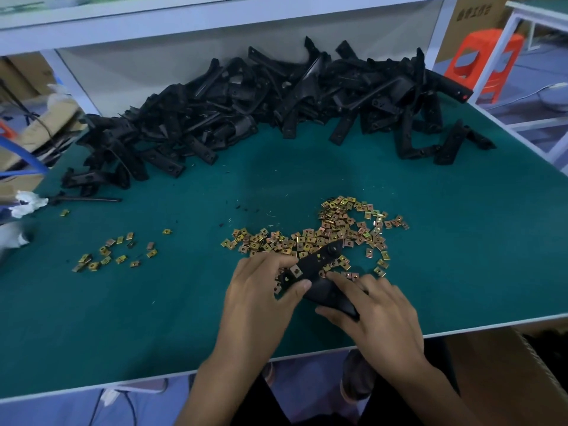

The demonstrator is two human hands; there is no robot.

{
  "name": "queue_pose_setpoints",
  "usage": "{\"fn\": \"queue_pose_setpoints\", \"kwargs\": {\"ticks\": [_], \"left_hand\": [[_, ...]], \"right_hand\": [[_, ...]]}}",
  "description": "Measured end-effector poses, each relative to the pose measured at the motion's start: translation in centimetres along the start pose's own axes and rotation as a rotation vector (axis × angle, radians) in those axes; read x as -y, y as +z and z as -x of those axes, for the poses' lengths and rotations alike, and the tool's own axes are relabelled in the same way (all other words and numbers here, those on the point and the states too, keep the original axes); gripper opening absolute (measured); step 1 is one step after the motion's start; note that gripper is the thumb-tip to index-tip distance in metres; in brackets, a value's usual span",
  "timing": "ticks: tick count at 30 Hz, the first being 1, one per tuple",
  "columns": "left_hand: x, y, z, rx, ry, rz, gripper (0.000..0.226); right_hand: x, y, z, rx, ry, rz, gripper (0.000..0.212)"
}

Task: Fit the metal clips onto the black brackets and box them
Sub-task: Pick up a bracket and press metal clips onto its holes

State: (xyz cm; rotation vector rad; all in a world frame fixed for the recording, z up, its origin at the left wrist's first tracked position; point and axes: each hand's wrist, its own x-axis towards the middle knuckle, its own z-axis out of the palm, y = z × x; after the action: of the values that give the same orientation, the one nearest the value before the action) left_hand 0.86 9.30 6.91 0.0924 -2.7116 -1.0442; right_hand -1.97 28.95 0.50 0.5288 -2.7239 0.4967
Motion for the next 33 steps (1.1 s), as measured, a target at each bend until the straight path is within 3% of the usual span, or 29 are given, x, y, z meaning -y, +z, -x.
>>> {"fn": "queue_pose_setpoints", "kwargs": {"ticks": [6, 10, 14, 19, 22, 27, 33], "left_hand": [[0.9, 0.9, 0.2, -0.113, 0.083, -0.047, 0.024], [2.8, -0.5, -2.0, -0.003, 0.095, 0.125, 0.027], [5.7, -1.1, -7.3, -0.050, -0.028, -0.097, 0.020], [6.0, 0.8, -10.6, 0.116, -0.101, -0.396, 0.027], [5.7, 1.1, -10.9, 0.087, -0.092, -0.326, 0.013], [5.9, 0.9, -11.2, 0.100, -0.156, -0.235, 0.011], [6.2, -0.2, -12.8, 0.268, -0.282, -0.151, 0.012]], "right_hand": [[-0.1, 0.1, 0.0, -0.005, 0.009, 0.006, 0.060], [-0.2, 0.3, 0.0, -0.025, 0.002, -0.003, 0.061], [-0.2, 0.3, 0.0, -0.042, -0.003, -0.018, 0.062], [-0.1, 0.3, -0.1, -0.059, 0.008, -0.010, 0.060], [0.0, 0.2, 0.0, -0.073, 0.006, 0.006, 0.060], [-0.1, 0.3, -0.1, -0.070, -0.001, 0.011, 0.061], [0.0, 0.1, -0.1, -0.071, -0.007, 0.007, 0.061]]}}
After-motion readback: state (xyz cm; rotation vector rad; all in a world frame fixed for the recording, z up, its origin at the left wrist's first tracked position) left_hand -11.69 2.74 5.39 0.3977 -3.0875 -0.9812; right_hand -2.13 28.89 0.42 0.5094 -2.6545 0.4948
